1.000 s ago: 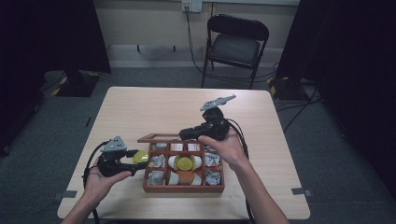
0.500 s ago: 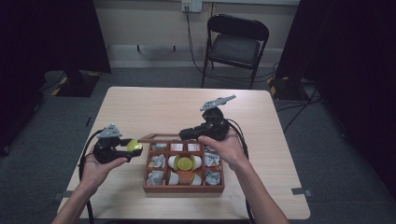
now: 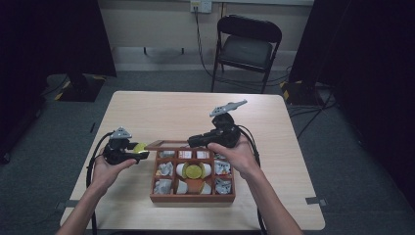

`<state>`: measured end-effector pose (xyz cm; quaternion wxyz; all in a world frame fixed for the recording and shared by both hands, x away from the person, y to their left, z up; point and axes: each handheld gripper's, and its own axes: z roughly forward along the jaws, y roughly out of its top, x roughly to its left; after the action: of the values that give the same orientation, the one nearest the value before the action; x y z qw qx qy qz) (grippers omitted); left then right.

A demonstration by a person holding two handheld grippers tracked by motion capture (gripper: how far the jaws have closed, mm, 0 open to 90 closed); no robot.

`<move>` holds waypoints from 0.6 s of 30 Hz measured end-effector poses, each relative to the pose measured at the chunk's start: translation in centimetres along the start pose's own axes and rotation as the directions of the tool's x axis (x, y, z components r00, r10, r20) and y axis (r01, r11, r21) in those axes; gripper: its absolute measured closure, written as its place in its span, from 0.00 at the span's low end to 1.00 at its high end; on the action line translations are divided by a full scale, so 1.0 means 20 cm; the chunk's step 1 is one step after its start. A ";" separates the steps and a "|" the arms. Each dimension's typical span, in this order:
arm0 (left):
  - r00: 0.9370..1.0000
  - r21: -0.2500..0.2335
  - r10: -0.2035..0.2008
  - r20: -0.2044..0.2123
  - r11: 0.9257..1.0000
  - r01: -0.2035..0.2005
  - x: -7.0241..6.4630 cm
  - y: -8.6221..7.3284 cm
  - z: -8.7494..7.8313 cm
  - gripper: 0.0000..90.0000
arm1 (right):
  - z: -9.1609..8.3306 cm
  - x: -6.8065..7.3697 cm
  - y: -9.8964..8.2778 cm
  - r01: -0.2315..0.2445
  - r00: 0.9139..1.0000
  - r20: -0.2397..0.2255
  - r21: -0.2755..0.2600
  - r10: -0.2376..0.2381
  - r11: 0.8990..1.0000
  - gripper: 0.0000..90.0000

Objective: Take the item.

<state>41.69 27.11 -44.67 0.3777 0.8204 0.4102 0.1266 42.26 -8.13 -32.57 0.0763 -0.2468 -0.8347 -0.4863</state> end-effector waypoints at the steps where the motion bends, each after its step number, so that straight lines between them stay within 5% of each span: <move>1: 1.000 0.005 -0.004 0.005 1.000 0.004 0.00 -0.01 0.01 0.42 | 0.00 0.00 0.00 0.000 1.000 0.000 0.000 0.000 1.000 0.91; 9: 0.999 0.015 -0.040 -0.007 0.999 0.040 0.05 -0.07 0.03 0.42 | 0.00 0.00 0.00 -0.003 1.000 0.001 0.000 0.003 1.000 0.91; 18: 1.000 0.064 -0.028 -0.004 0.998 0.028 0.04 -0.09 0.11 0.42 | 0.00 0.00 0.00 -0.003 1.000 0.000 0.001 0.003 1.000 0.91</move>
<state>42.26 27.23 -47.61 0.3523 0.8261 0.4260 0.1094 42.21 -8.13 -32.61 0.0771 -0.2480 -0.8345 -0.4860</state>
